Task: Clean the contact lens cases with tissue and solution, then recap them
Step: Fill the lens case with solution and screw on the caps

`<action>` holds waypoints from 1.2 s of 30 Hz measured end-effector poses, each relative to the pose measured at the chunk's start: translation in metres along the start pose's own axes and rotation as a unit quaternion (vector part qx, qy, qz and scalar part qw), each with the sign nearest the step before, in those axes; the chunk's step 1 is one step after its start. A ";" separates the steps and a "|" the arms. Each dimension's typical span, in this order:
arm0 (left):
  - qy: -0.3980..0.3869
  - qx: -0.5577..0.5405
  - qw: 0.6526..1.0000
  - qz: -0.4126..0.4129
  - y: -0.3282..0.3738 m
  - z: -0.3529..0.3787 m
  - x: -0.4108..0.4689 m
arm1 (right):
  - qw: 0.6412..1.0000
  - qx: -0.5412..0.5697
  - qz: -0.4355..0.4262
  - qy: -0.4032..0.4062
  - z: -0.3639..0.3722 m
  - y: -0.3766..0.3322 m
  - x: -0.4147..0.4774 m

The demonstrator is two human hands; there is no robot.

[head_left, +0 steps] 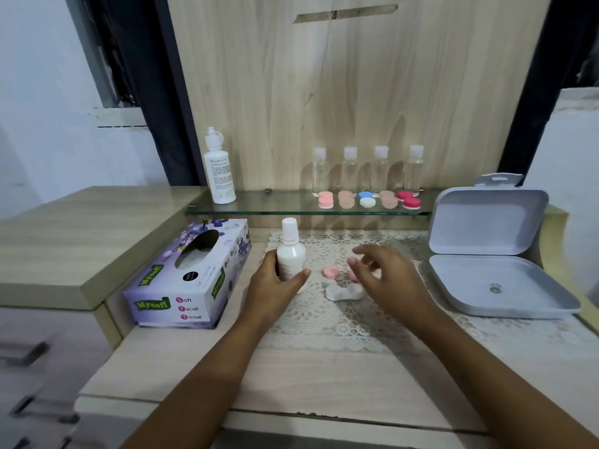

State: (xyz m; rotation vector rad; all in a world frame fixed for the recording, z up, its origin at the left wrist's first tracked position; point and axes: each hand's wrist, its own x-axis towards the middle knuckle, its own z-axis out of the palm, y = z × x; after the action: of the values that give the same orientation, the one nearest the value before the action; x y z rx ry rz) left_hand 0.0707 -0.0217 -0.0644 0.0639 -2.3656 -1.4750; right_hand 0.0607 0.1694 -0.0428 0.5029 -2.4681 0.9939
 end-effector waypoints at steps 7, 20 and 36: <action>-0.004 -0.007 1.000 -0.003 -0.005 0.000 0.003 | 0.998 0.024 -0.024 -0.055 0.025 -0.063 0.045; -0.010 -0.002 1.000 0.009 -0.006 0.000 0.004 | 0.985 0.123 0.013 -0.117 0.035 -0.066 0.062; -0.017 0.004 1.000 -0.002 -0.006 -0.001 0.005 | 0.966 0.235 0.063 -0.091 0.050 -0.077 0.059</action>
State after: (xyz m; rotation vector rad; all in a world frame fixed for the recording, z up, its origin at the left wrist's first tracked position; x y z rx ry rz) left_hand 0.0655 -0.0260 -0.0681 0.0450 -2.3999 -1.4791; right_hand 0.0351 0.0712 -0.0019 0.6133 -2.4383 1.6702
